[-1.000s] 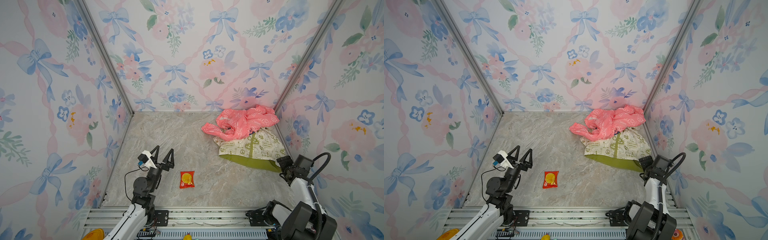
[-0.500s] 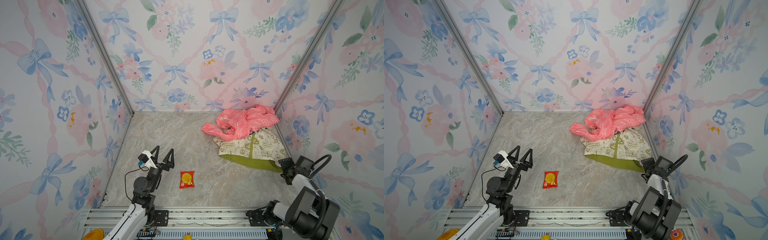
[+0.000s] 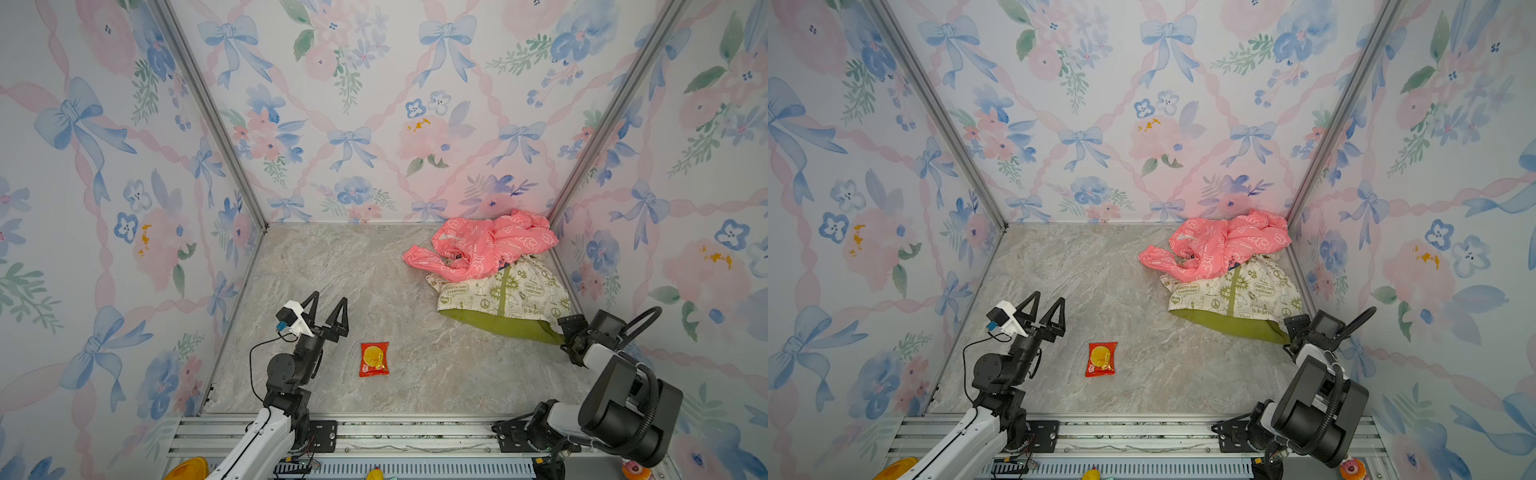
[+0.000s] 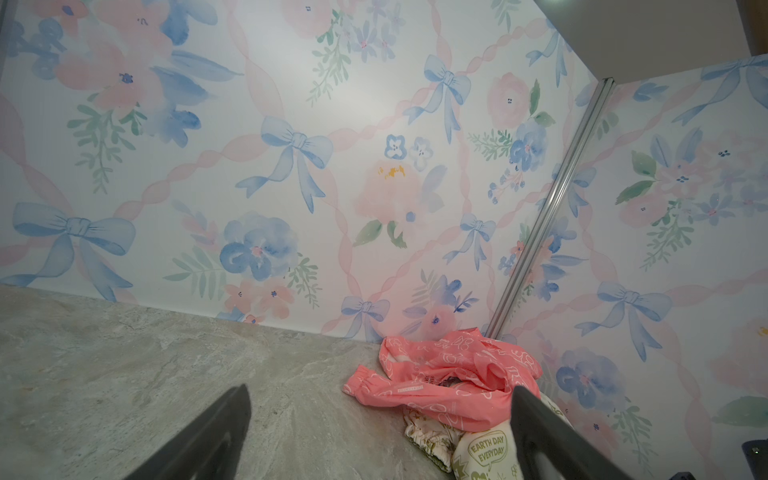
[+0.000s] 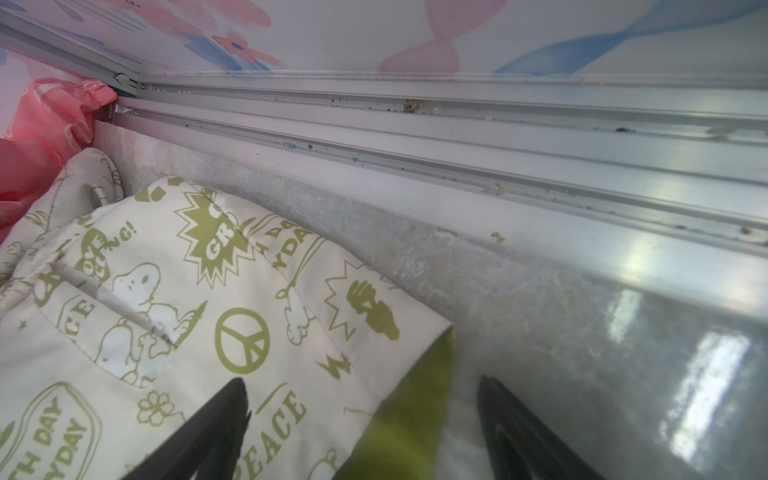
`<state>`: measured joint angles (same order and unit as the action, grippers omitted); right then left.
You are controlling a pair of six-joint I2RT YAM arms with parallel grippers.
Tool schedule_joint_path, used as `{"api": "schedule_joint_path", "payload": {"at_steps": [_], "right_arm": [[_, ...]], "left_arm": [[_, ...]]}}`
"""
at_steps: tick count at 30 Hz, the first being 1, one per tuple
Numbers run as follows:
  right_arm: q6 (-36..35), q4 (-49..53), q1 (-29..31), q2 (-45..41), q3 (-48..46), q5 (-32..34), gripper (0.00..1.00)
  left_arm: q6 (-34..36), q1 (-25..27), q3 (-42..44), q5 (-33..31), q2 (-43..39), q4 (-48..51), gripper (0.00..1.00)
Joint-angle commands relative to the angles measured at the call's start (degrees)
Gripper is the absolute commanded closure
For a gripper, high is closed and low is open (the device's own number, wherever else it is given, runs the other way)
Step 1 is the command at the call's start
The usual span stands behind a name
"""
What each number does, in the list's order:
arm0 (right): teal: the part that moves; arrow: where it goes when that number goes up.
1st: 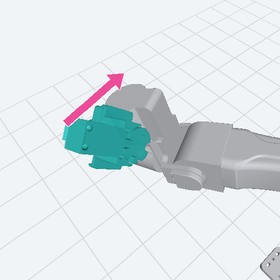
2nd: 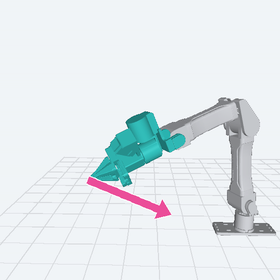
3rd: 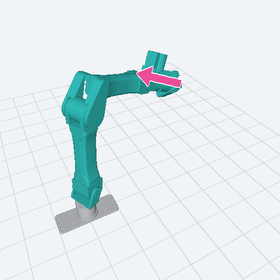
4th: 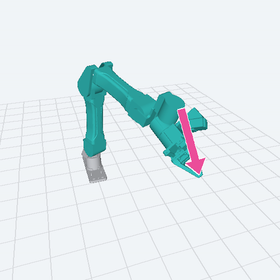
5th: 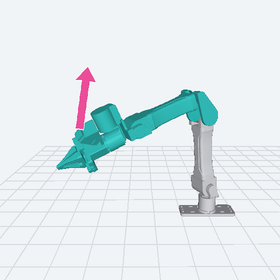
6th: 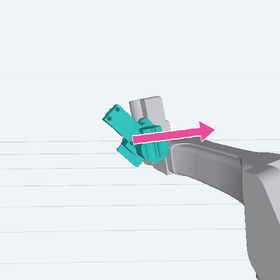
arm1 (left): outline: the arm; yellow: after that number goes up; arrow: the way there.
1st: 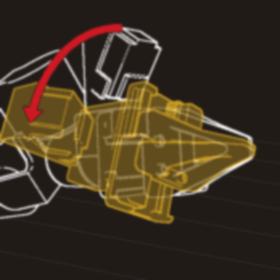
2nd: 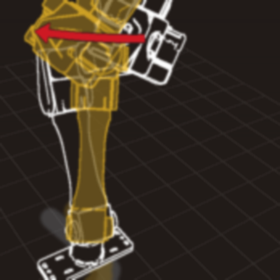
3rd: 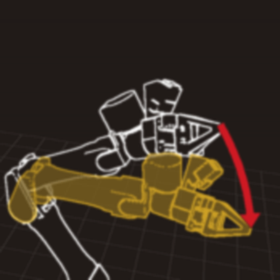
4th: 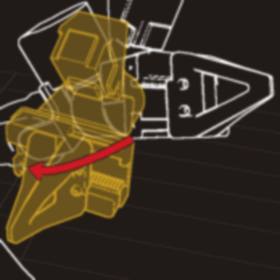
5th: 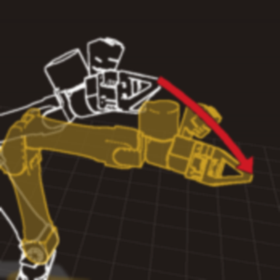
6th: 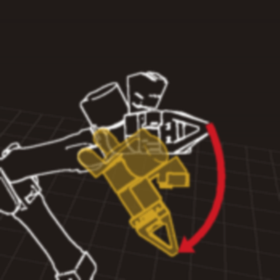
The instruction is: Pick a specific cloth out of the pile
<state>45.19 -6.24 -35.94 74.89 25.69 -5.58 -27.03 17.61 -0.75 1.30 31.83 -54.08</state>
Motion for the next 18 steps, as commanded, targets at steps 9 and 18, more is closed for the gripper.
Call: {"api": "schedule_joint_path", "payload": {"at_steps": [9, 18], "right_arm": [[0.7, 0.5, 0.9, 2.1, -0.2, -0.1, 0.31], [0.7, -0.4, 1.9, 3.2, -0.1, 0.2, 0.56]], "left_arm": [[1.7, 0.2, 1.9, -0.9, 0.6, -1.4, 0.02], [1.8, 0.2, 2.1, -1.1, 1.5, -1.9, 0.02]]}}
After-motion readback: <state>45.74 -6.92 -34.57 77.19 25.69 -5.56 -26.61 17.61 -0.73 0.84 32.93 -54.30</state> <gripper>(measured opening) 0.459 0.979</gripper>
